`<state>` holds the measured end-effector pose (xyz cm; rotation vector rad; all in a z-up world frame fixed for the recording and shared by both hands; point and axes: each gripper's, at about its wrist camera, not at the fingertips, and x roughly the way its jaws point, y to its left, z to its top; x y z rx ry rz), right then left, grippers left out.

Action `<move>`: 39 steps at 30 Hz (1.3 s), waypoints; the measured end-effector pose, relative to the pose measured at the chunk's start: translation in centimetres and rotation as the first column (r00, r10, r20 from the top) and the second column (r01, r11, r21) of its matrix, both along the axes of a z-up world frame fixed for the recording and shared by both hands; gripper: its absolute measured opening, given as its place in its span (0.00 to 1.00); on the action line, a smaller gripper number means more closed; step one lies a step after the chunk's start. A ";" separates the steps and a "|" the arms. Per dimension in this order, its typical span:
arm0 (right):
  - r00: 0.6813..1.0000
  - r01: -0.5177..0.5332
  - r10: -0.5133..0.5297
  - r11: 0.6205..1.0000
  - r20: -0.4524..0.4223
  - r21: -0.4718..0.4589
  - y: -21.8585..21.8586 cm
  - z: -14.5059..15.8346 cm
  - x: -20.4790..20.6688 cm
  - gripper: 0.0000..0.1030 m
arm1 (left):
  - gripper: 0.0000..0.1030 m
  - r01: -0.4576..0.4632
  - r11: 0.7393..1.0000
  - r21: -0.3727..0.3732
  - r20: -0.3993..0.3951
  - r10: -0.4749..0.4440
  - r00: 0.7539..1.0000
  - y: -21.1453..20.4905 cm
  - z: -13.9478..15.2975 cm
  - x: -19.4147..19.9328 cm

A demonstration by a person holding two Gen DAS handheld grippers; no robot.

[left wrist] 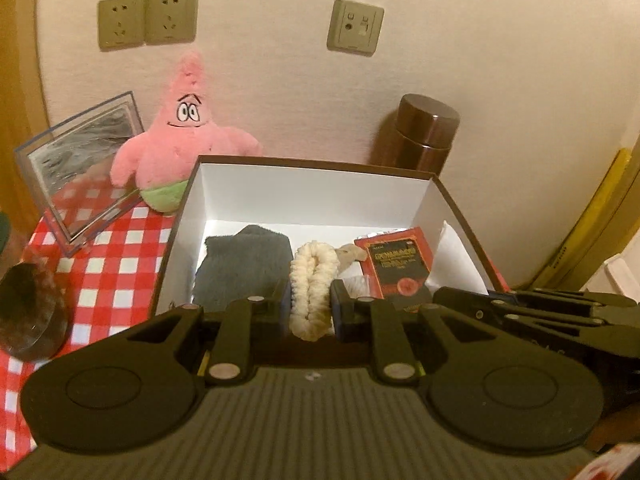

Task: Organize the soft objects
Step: 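Release the hair tie with the left tool into the white box while the right tool releases the tissue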

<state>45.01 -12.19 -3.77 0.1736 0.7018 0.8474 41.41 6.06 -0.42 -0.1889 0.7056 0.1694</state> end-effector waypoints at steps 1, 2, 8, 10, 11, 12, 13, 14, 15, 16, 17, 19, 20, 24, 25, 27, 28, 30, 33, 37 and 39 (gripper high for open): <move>1.000 0.010 -0.010 1.000 -0.006 -0.006 0.3 -0.3 0.8 0.07 | 0.18 0.002 1.000 -0.001 -0.008 -0.002 1.000 0.1 -0.3 1.0; 1.000 0.019 -0.019 1.000 -0.012 -0.012 0.5 -0.6 1.5 0.07 | 0.18 0.002 1.000 -0.005 -0.017 -0.002 1.000 0.1 -0.6 1.8; 0.997 0.059 -0.060 0.998 -0.039 -0.034 1.2 -2.3 4.8 0.07 | 0.22 0.010 0.999 -0.031 -0.054 -0.012 0.998 0.6 -2.2 5.6; 0.996 0.070 -0.072 0.997 -0.047 -0.041 1.4 -2.8 5.7 0.07 | 0.25 0.012 0.999 -0.045 -0.057 -0.014 0.998 0.9 -2.6 6.4; 0.996 0.076 -0.078 0.996 -0.050 -0.042 1.3 -3.0 6.0 0.07 | 0.28 0.011 0.999 -0.048 -0.056 -0.013 0.998 0.9 -2.7 6.7; 0.995 0.078 -0.080 0.996 -0.051 -0.039 1.3 -3.1 6.2 0.07 | 0.32 0.015 0.998 -0.054 -0.057 -0.018 0.998 1.0 -2.8 7.0; 0.995 0.082 -0.084 0.996 -0.053 -0.036 1.3 -3.3 6.5 0.07 | 0.34 0.018 0.998 -0.060 -0.058 -0.021 0.998 1.1 -2.9 7.2; 0.995 0.083 -0.085 0.996 -0.054 -0.035 1.3 -3.4 6.6 0.07 | 0.37 0.017 0.998 -0.063 -0.058 -0.020 0.998 1.2 -3.0 7.5; 0.995 0.085 -0.087 0.996 -0.055 -0.035 1.3 -3.4 6.8 0.07 | 0.38 0.019 0.998 -0.064 -0.058 -0.023 0.998 1.3 -3.1 7.7; 0.994 0.087 -0.089 0.996 -0.056 -0.035 1.3 -3.6 7.0 0.07 | 0.38 0.022 0.998 -0.062 -0.060 -0.025 0.998 1.3 -3.2 7.9; 0.994 0.087 -0.089 0.996 -0.058 -0.033 1.4 -3.6 7.2 0.08 | 0.39 0.024 0.998 -0.061 -0.060 -0.027 0.998 1.3 -3.2 8.1; 0.994 0.091 -0.092 0.995 -0.057 -0.033 1.5 -3.7 7.5 0.23 | 0.43 0.022 0.998 -0.058 -0.058 -0.025 0.998 1.4 -3.2 8.3; 0.994 0.093 -0.095 0.995 -0.053 -0.035 1.5 -3.7 7.5 0.31 | 0.44 0.023 0.998 -0.056 -0.057 -0.026 0.998 1.3 -3.2 8.2; 0.993 0.113 -0.114 0.993 -0.035 -0.021 1.1 -3.7 7.3 0.55 | 0.47 0.024 0.999 -0.048 -0.058 -0.027 0.998 1.4 -3.1 8.0; 0.993 0.114 -0.115 0.993 -0.037 -0.027 1.1 -3.7 7.3 0.56 | 0.47 0.024 0.999 -0.046 -0.060 -0.027 0.998 1.4 -3.1 8.0; 0.993 0.115 -0.116 0.993 -0.035 -0.035 1.0 -3.6 7.2 0.58 | 0.47 0.028 0.999 -0.039 -0.063 -0.030 0.998 1.4 -3.0 7.7; 0.993 0.115 -0.116 0.993 -0.031 -0.038 1.0 -3.5 7.1 0.59 | 0.47 0.029 0.999 -0.039 -0.063 -0.032 0.997 1.4 -3.0 7.5; 0.993 0.117 -0.119 0.992 -0.027 -0.042 0.7 -3.4 6.8 0.60 | 0.47 0.031 0.999 -0.042 -0.064 -0.033 0.997 1.4 -2.8 7.2; 0.993 0.116 -0.117 0.992 -0.030 -0.043 -0.1 -3.2 6.2 0.62 | 0.47 0.036 0.999 -0.039 -0.061 -0.038 0.997 1.2 -2.4 6.3; 0.992 0.121 -0.122 0.992 -0.031 -0.042 -1.3 -2.8 5.1 0.65 | 0.48 0.037 0.999 -0.031 -0.053 -0.039 0.998 0.7 -1.6 4.5; 0.992 0.124 -0.125 0.992 -0.034 -0.029 -2.1 -2.5 4.5 0.66 | 0.50 0.037 0.999 -0.031 -0.049 -0.038 0.998 0.5 -1.2 3.6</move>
